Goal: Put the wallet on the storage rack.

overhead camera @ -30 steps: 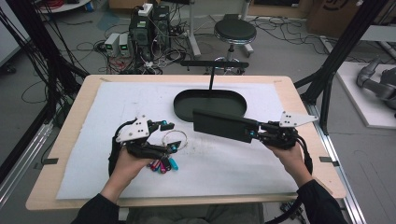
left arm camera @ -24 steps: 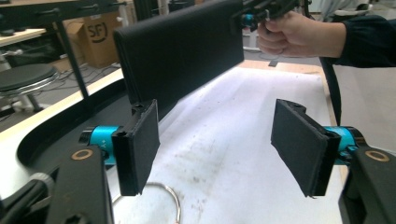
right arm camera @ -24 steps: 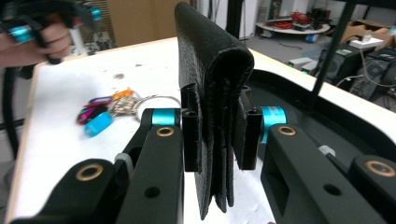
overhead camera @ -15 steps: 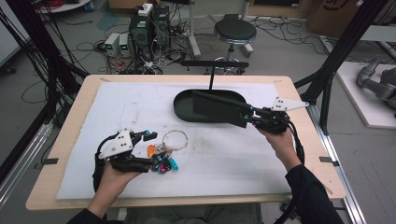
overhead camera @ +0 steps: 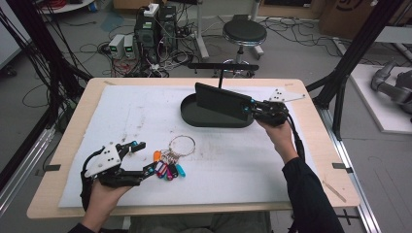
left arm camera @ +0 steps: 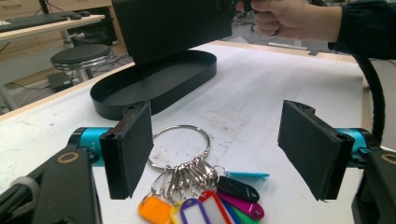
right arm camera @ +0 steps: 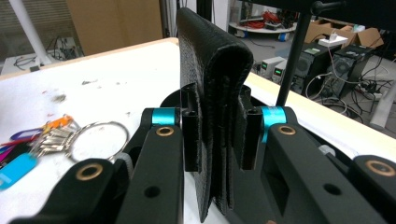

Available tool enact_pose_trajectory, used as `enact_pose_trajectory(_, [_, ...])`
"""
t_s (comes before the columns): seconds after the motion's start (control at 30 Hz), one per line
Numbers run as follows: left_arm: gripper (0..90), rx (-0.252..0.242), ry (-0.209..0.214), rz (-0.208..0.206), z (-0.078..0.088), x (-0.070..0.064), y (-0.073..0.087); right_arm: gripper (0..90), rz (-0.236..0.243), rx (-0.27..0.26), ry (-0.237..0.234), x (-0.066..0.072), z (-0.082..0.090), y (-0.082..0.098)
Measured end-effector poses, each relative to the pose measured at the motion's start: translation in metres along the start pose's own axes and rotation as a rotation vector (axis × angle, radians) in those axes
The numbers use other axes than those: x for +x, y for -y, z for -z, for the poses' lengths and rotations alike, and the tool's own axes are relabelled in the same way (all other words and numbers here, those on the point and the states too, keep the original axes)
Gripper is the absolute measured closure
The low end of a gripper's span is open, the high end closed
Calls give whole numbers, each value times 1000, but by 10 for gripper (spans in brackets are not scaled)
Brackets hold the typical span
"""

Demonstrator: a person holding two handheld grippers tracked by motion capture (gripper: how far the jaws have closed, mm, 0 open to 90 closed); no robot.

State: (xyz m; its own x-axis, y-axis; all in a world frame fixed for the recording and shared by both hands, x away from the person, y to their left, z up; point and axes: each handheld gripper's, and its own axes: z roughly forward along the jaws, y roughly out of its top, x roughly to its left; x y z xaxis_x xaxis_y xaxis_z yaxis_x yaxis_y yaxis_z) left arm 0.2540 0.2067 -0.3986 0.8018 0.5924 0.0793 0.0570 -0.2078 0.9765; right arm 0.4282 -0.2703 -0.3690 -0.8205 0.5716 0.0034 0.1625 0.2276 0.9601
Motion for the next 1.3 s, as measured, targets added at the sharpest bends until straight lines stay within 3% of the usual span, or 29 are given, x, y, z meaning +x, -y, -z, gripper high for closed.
enact_pose_trajectory(0.33, [265, -7, -4, 0, 2, 1, 3, 771, -22, 33, -3, -13, -37, 5])
enact_pose_trajectory(0.57, [265, -5, 5, -5, 2, 0, 4, 771, -28, 69, -3, -18, -53, 14])
enact_pose_trajectory(0.93, [265, -4, 15, -23, 0, -2, 4, 770, -52, 80, 13, -26, -65, 29])
enact_pose_trajectory(1.3, [265, 2, 21, -36, 0, -3, 5, 758, -64, 104, 33, -32, -65, 34])
